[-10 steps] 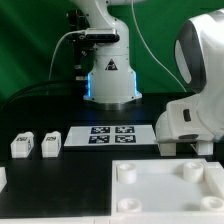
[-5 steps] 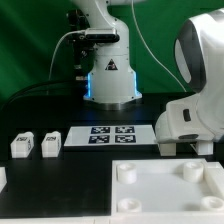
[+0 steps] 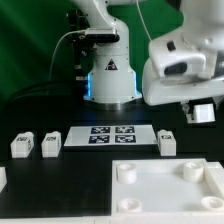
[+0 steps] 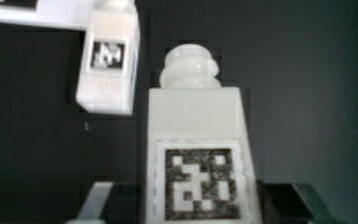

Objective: Assemble one leg

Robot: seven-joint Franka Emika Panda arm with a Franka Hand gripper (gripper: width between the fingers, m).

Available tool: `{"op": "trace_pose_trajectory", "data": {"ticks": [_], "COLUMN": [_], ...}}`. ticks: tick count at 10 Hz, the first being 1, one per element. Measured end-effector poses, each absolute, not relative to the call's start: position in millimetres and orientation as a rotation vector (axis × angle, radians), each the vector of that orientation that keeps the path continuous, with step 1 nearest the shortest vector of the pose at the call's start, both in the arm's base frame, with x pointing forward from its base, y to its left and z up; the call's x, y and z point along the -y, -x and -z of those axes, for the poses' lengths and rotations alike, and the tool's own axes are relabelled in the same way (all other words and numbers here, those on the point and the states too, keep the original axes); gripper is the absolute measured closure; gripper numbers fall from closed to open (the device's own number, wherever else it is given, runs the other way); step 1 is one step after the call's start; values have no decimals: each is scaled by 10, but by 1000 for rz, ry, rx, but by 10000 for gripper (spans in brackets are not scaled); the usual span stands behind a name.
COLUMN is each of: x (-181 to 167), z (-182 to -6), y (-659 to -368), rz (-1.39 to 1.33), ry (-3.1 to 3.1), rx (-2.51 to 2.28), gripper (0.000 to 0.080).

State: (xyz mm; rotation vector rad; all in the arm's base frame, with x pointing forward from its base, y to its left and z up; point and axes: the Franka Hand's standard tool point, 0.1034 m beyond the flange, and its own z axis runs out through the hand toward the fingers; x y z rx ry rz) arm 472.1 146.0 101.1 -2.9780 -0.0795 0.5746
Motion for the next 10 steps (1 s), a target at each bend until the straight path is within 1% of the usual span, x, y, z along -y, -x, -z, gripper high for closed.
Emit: {"op": "trace_pose_trajectory", "data": {"ticks": [1, 2, 3, 5, 6, 7, 8, 10], "x": [-1457, -1420, -1325, -1093, -1026, -1025, -997, -955], "z": [-997, -1021, -1106, -1419, -1521, -1479, -1490, -1456], "y": [-4732, -4758, -5050, -5587, -5861, -5824, -5823, -5815], "rz": [-371, -277, -86, 184, 414, 524, 693, 860], "ry": [3009, 3015, 3012, 2997, 2968, 2960, 2937, 2906], "rx": [75, 100, 136, 171, 130, 126, 122, 106], "gripper": [509, 509, 509, 509, 509, 509, 509, 508]}}
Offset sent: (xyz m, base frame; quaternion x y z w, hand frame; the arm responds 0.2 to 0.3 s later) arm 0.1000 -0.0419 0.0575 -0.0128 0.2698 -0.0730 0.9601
